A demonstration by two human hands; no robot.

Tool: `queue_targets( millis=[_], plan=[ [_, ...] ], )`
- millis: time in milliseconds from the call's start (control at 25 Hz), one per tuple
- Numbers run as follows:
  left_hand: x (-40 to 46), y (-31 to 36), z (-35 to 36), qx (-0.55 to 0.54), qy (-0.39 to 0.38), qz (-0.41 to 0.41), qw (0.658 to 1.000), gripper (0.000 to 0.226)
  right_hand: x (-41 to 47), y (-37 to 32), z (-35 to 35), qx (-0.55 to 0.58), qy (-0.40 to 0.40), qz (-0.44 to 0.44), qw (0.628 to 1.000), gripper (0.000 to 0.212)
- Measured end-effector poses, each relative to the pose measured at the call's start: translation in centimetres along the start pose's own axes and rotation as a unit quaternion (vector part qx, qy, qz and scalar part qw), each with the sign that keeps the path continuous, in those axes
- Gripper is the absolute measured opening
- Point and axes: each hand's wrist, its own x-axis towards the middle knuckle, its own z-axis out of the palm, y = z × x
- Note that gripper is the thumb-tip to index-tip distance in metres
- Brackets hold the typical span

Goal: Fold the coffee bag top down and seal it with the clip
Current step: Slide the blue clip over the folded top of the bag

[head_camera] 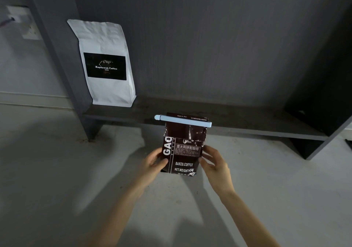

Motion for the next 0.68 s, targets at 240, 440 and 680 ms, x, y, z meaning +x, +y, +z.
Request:
queue_targets(
  millis=[240, 440, 680],
  plan=[
    [0.3, -1.1, 0.4, 0.024, 0.053, 0.010, 0.998, 0.028, -0.2, 0.5, 0.6, -0.031, 0.026, 0.006, 0.999, 0.028],
    [0.4, -1.7, 0.1, 0.030, 0.066, 0.006, 0.997, 0.028, -0.5, 0.4, 1.2, -0.051, 0.054, 0.000, 0.997, 0.022],
    [0.1, -1.0, -0.8, 0.020, 0.079, 0.032, 0.996, 0.033, 0.0, -1.0, 1.5, -0.085, 0.050, -0.030, 0.995, 0.022]
  ],
)
